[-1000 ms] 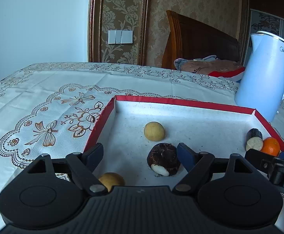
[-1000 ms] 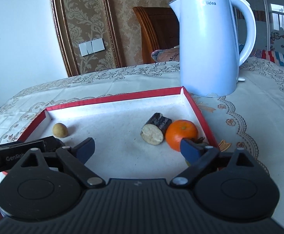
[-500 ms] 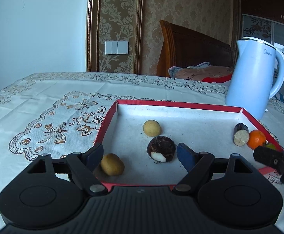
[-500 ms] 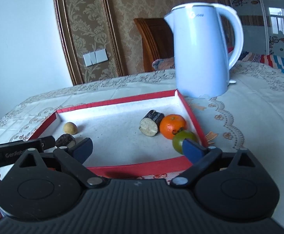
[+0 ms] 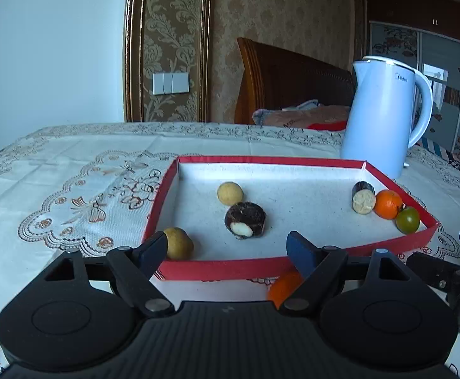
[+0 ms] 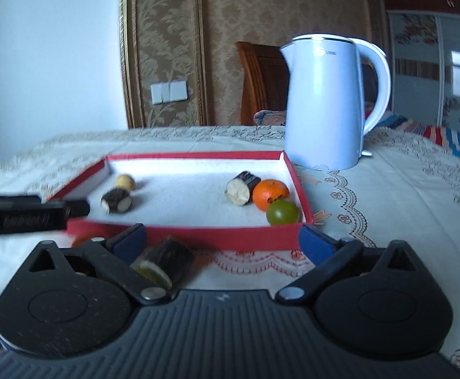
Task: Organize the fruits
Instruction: 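Move the right gripper to another eggplant piece while the left approaches the orange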
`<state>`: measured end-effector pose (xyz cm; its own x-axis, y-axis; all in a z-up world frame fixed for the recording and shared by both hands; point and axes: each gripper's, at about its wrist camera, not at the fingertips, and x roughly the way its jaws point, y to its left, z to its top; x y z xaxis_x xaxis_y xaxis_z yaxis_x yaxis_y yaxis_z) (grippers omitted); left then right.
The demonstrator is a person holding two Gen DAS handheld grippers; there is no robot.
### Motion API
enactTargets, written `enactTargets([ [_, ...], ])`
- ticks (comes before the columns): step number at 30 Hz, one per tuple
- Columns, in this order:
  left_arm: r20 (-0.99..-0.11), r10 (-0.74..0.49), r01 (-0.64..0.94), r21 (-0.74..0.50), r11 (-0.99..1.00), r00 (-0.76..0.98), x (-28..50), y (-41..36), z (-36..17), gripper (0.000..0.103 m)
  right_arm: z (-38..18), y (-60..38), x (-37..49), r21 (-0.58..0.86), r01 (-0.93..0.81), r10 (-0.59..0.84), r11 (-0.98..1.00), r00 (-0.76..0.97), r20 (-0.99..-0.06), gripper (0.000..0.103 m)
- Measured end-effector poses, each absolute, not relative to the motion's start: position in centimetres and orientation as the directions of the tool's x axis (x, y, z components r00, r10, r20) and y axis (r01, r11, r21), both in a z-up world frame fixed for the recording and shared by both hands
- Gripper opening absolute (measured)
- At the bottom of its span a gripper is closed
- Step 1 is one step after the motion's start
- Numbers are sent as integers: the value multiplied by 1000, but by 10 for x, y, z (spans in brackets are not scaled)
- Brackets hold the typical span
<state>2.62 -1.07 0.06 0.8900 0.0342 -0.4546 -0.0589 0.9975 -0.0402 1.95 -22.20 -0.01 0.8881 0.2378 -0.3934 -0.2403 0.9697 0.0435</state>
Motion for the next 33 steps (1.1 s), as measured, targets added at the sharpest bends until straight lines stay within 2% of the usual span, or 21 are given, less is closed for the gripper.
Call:
enactTargets([
  [10,-461,40,-53,-16,998,886,25,-14,-2,82,-8,-169,28,-215,-195,81,957,891,-446,103],
  [16,-461,39,-52,-15,999,886,25,-14,-1,82,-10,-175,2,-427,-89,-56,900,947,-316,103],
  [18,-461,39,-52,-15,999,887,25,-14,-1,82,-11,-187,-3,-452,-48,-100,891,949,-299,103],
  [21,-462,38,-52,-18,998,886,25,-14,-1,82,-8,-217,-5,-375,10,-135,927,942,-308,103],
  [24,-462,41,-52,-11,999,886,25,-14,-2,82,0,-251,-6,-182,-14,-49,983,939,-340,103],
  [27,-462,43,-53,-7,999,886,25,-14,-2,82,-1,-269,-2,-77,-28,-3,997,927,-374,103],
  [30,-462,42,-52,-8,999,886,25,-14,-3,83,0,-272,-7,-38,-72,55,997,935,-349,103],
  [33,-462,36,-45,-7,999,886,24,-15,-2,83,-4,-265,-4,-69,-115,79,991,916,-393,103],
])
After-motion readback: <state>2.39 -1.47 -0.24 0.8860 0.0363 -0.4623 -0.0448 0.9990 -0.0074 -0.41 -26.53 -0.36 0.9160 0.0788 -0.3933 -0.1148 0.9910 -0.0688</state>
